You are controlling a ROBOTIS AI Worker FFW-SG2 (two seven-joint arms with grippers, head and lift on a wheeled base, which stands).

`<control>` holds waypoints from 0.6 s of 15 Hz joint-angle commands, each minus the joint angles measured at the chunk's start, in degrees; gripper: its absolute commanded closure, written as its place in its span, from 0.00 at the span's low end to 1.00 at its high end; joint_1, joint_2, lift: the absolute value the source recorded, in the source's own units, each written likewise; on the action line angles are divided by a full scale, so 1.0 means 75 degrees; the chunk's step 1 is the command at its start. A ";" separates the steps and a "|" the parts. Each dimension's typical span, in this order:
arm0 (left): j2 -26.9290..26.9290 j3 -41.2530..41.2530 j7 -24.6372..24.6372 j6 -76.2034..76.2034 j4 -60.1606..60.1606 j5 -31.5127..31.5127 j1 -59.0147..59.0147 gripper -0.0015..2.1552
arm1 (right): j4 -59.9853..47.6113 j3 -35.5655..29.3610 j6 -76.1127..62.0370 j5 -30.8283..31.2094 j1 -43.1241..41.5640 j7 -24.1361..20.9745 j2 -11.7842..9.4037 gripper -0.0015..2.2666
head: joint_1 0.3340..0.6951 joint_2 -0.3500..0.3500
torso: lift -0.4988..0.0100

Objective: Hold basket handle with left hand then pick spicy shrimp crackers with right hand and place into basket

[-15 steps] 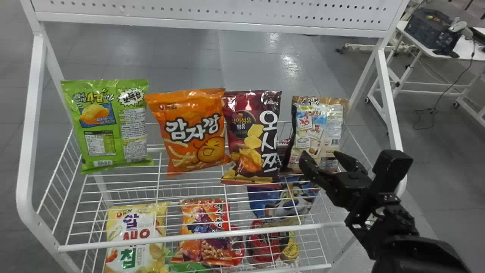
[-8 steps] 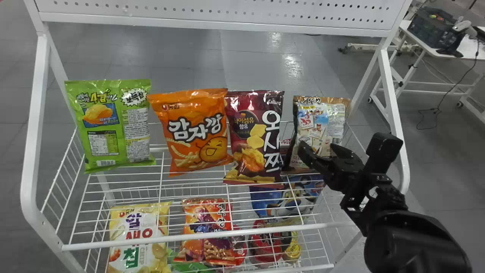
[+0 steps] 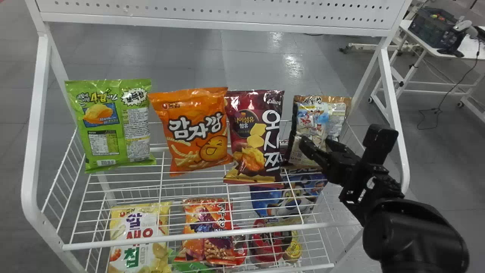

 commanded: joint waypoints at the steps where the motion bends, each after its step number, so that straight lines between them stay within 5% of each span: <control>1: 0.0009 0.0008 -0.0099 0.0000 0.0000 -0.0004 0.0000 1.00 | -0.0060 -0.0001 0.0178 -0.0015 0.0068 0.0001 0.0007 0.83 | 1.00 0.29 | 0.96; 3: 0.0009 0.0008 -0.0099 0.0000 0.0000 0.0007 0.0000 1.00 | -0.0388 -0.0001 0.0178 -0.0039 0.0244 0.0001 0.0007 0.93 | 1.00 0.29 | 0.96; 9: 0.0020 0.0008 -0.0099 0.0024 0.0000 0.0007 0.0000 1.00 | -0.1373 -0.0001 0.0155 -0.0191 0.0818 0.0001 0.0007 0.99 | 1.00 0.28 | 0.96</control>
